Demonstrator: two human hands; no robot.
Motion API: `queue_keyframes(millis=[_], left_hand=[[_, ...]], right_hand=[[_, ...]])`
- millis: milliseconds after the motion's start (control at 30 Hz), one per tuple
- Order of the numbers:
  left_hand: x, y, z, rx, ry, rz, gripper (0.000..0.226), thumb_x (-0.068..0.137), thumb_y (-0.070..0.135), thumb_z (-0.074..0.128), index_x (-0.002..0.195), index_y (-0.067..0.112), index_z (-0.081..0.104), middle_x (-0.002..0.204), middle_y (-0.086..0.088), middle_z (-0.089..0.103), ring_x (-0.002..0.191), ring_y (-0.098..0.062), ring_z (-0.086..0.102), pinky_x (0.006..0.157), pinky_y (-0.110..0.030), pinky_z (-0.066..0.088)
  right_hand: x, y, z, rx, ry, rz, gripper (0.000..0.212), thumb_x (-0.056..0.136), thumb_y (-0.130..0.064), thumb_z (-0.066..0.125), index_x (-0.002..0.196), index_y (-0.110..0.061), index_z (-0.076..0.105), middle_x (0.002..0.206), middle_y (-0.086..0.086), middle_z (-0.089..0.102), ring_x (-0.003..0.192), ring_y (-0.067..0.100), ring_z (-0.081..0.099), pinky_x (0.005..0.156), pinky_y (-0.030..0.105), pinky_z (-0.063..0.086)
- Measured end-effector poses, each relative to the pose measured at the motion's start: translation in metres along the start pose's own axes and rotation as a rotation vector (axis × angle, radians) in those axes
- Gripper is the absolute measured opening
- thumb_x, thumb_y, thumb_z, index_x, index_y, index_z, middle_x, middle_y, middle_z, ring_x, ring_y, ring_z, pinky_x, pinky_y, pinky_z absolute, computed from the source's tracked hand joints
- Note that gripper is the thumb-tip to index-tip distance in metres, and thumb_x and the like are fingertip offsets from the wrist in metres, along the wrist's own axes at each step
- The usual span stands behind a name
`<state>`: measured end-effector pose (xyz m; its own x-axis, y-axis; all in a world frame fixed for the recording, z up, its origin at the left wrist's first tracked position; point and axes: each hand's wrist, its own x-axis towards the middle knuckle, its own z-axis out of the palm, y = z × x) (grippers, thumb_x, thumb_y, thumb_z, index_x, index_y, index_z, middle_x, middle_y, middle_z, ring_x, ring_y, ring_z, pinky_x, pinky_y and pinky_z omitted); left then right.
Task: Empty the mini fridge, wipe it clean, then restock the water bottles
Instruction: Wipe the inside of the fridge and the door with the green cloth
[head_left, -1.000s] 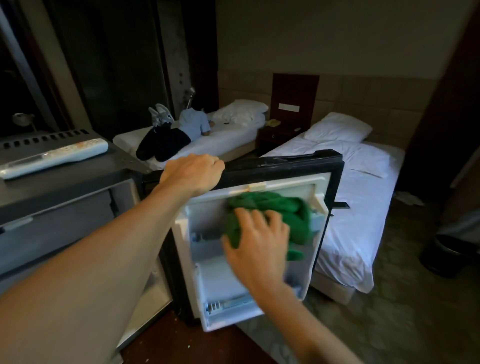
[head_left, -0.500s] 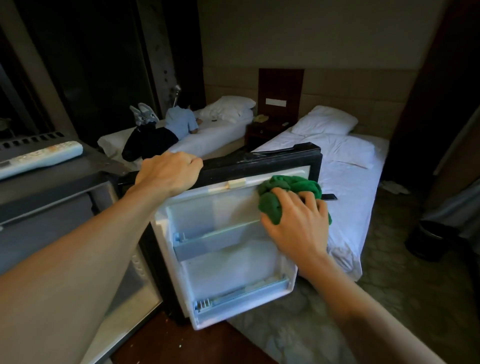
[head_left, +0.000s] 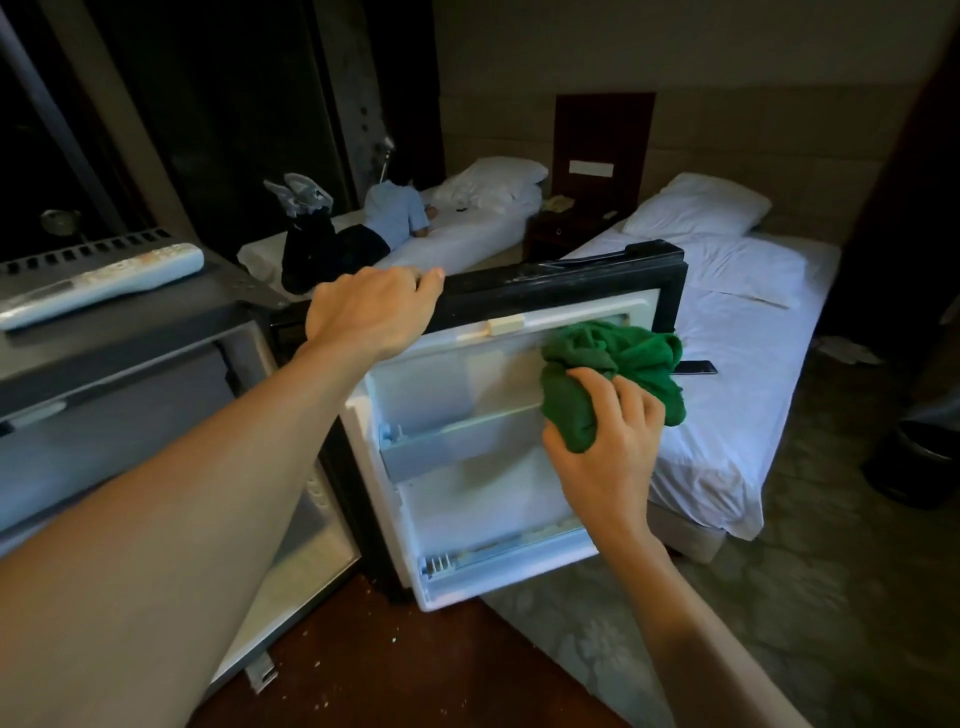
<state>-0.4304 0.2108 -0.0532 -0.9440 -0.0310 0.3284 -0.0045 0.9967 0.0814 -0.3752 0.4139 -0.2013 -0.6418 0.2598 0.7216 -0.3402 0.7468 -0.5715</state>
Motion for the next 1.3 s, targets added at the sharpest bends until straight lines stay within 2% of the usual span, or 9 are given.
queue_keyframes(millis=[167, 267, 400, 600, 733, 933, 1067, 1200, 1300], left_hand=[[-0.001, 0.005, -0.001, 0.007, -0.031, -0.037, 0.054, 0.097, 0.058, 0.011, 0.127, 0.037, 0.051, 0.119, -0.011, 0.060, 0.107, -0.037, 0.054, 0.079, -0.044, 0.031], [0.001, 0.007, 0.000, -0.006, -0.063, -0.070, 0.047, 0.096, 0.051, 0.017, 0.118, 0.037, 0.054, 0.118, -0.010, 0.059, 0.107, -0.037, 0.052, 0.079, -0.046, 0.028], [0.023, 0.024, -0.008, -0.025, -0.149, -0.141, 0.056, 0.088, 0.054, 0.023, 0.122, 0.024, 0.056, 0.128, -0.016, 0.051, 0.111, -0.038, 0.049, 0.080, -0.043, 0.034], [0.016, 0.042, 0.003, -0.048, -0.083, -0.026, 0.040, 0.094, 0.047, 0.022, 0.107, 0.038, 0.059, 0.111, -0.009, 0.058, 0.089, -0.031, 0.045, 0.075, -0.042, 0.028], [0.021, 0.038, -0.001, -0.068, -0.107, 0.001, 0.039, 0.095, 0.049, 0.022, 0.106, 0.039, 0.058, 0.103, -0.005, 0.056, 0.087, -0.029, 0.046, 0.074, -0.042, 0.030], [0.021, 0.038, 0.000, -0.071, -0.104, -0.009, 0.039, 0.095, 0.053, 0.023, 0.099, 0.036, 0.058, 0.100, -0.003, 0.056, 0.091, -0.030, 0.049, 0.075, -0.043, 0.034], [0.019, 0.040, -0.002, -0.092, -0.110, -0.007, 0.039, 0.095, 0.052, 0.024, 0.099, 0.037, 0.059, 0.099, -0.003, 0.055, 0.089, -0.028, 0.047, 0.076, -0.042, 0.032], [0.017, 0.040, -0.002, -0.095, -0.110, 0.000, 0.040, 0.096, 0.052, 0.024, 0.104, 0.037, 0.060, 0.100, -0.001, 0.053, 0.088, -0.026, 0.045, 0.075, -0.041, 0.030], [0.018, 0.039, -0.001, -0.088, -0.104, 0.012, 0.039, 0.096, 0.052, 0.024, 0.098, 0.035, 0.059, 0.099, -0.003, 0.056, 0.088, -0.027, 0.048, 0.074, -0.041, 0.032]], right_hand=[[-0.043, 0.009, -0.018, 0.446, 0.106, 0.563, 0.043, 0.078, -0.017, 0.073, 0.114, -0.031, 0.056, 0.108, -0.006, 0.060, 0.101, 0.013, 0.057, 0.092, 0.040, 0.049], [-0.062, 0.024, -0.011, 0.495, 0.148, 0.871, 0.041, 0.082, -0.021, 0.070, 0.113, -0.041, 0.053, 0.109, -0.007, 0.062, 0.102, 0.015, 0.058, 0.097, 0.045, 0.048], [-0.070, 0.026, 0.015, 0.432, 0.012, 0.788, 0.044, 0.082, -0.024, 0.072, 0.121, -0.035, 0.055, 0.117, -0.005, 0.062, 0.111, 0.016, 0.057, 0.102, 0.043, 0.044], [-0.046, 0.004, 0.060, 0.430, 0.100, 0.788, 0.061, 0.086, -0.031, 0.068, 0.141, -0.026, 0.042, 0.134, 0.005, 0.053, 0.124, 0.025, 0.047, 0.105, 0.042, 0.038], [-0.080, -0.032, 0.099, 0.282, -0.001, 0.613, 0.058, 0.077, -0.025, 0.068, 0.130, -0.011, 0.049, 0.131, 0.027, 0.047, 0.113, 0.039, 0.044, 0.098, 0.041, 0.033], [-0.118, -0.055, 0.112, 0.319, -0.247, 0.255, 0.036, 0.076, -0.035, 0.066, 0.109, -0.023, 0.057, 0.112, 0.009, 0.053, 0.098, 0.021, 0.051, 0.083, 0.025, 0.041], [-0.082, 0.008, 0.096, 0.267, -0.079, 0.537, 0.050, 0.077, -0.006, 0.069, 0.124, -0.015, 0.053, 0.123, 0.013, 0.050, 0.114, 0.032, 0.050, 0.095, 0.037, 0.038], [-0.047, 0.039, 0.081, 0.360, 0.168, 0.781, 0.047, 0.087, -0.025, 0.066, 0.131, -0.020, 0.048, 0.122, 0.002, 0.054, 0.117, 0.022, 0.050, 0.100, 0.038, 0.039], [-0.077, 0.025, 0.095, 0.321, 0.085, 0.779, 0.046, 0.086, -0.035, 0.061, 0.127, -0.013, 0.052, 0.115, 0.010, 0.060, 0.109, 0.031, 0.056, 0.095, 0.040, 0.044]])
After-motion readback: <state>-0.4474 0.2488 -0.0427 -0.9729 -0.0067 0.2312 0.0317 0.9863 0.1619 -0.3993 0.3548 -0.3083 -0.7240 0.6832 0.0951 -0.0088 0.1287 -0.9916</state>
